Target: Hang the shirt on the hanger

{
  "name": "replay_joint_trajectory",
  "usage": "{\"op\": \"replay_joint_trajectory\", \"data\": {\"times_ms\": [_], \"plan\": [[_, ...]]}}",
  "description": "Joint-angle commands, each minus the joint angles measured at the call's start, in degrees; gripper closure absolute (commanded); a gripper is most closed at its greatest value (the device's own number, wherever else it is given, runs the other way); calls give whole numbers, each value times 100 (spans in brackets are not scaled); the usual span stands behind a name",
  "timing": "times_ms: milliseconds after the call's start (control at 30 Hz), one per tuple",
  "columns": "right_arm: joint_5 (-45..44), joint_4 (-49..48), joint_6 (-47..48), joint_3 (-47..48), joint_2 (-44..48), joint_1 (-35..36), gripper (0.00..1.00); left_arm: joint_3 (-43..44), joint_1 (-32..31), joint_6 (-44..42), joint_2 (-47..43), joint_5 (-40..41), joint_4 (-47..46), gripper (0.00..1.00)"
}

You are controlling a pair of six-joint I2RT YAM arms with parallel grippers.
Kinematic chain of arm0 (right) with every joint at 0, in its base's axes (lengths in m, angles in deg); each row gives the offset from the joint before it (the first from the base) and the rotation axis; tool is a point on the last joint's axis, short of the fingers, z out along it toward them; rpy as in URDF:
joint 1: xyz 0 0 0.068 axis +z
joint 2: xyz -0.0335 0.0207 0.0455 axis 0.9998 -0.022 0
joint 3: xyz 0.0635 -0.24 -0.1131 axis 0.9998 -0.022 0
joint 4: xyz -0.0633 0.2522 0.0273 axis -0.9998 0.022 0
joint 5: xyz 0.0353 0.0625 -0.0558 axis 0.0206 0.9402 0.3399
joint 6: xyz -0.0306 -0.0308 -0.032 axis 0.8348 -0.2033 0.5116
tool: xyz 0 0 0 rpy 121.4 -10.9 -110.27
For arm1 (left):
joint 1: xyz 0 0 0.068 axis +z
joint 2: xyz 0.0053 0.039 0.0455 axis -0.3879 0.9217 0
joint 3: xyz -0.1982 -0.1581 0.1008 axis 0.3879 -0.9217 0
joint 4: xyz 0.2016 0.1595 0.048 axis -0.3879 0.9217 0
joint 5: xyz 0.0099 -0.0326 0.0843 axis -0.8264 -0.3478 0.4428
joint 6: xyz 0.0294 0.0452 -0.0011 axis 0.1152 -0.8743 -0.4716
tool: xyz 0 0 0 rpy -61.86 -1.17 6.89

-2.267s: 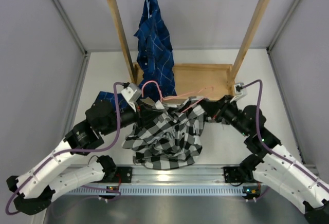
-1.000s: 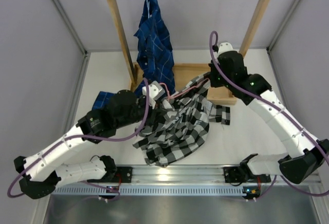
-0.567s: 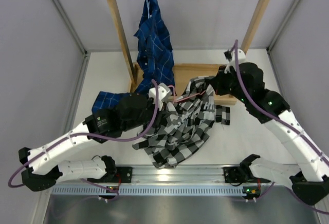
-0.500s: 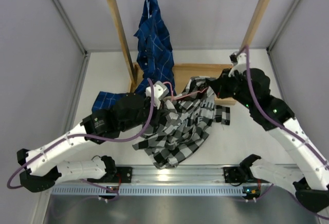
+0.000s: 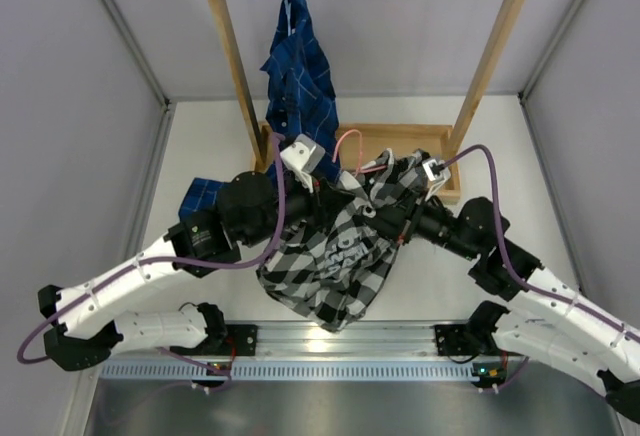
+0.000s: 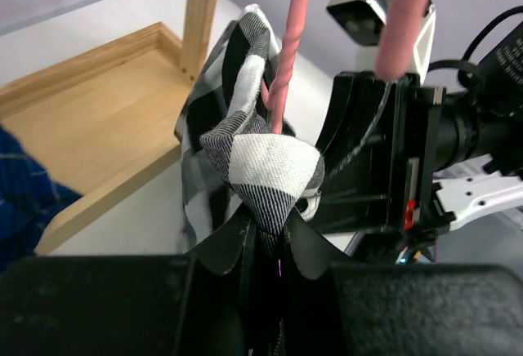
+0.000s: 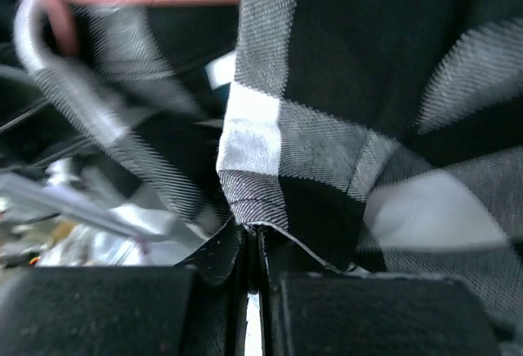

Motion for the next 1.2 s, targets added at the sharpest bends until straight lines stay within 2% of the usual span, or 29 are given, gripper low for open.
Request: {"op": "replay_joint_trajectory", "data": {"times_ms": [0,33,100,233,333,533,567,633,700,733,767,833,867,900,933,967,1100,1133,1167], "plan": [[459,-1853,-386,-125,-3,579,100,-193,27,215,-9,-473,-1837,100],[625,-2075,-386,-195,-73,668,100,-378,27,215,-105,-465,-2396,100],[627,-2262,-351,-178,-100,861,100,-834,27,259,-185,-368,-2734,100],[-127,-1440,-149,-73,180,933,100,-995,36,207,-413,-245,-2832,100],[-838,-980,-70,-204,514,933,100,-812,45,32,-510,-393,-2614,100],[-806,-917,194,-678,674,942,99,235,98,-321,-116,-500,-1347,100],[-745,-952,212,-731,665,941,93,244,106,-330,-124,-517,-1347,100],[-578,-883,317,-889,709,941,90,218,124,-312,-185,-500,-1364,100],[-603,-525,370,-995,849,941,80,104,124,-338,-273,-438,-1373,100],[-673,-296,431,-1083,1119,950,72,43,124,-365,-395,-447,-1391,100],[-752,-41,449,-1101,1313,933,57,-88,124,-409,-466,-447,-1391,100],[-937,960,702,-971,1979,924,45,-247,124,-497,-667,-395,-1304,100],[-1094,1720,834,-639,2227,933,31,-430,124,-575,-790,-359,-1268,100],[-1165,1728,966,-635,2421,933,25,-519,124,-585,-792,-324,-1242,100],[-1383,2424,1150,-209,2771,933,21,-616,124,-585,-905,-298,-1215,100],[-1490,2718,1222,-5,2914,933,14,-695,124,-576,-958,-332,-1189,100],[-1659,3459,1608,918,3196,933,9,-1003,124,-637,-1073,-1823,-1206,100],[-1597,3538,1853,1042,3101,933,9,-1091,124,-655,-1029,-2662,-1232,100],[-1527,3643,1995,1157,3004,933,10,-1144,124,-681,-977,-3045,-1276,100]]}}
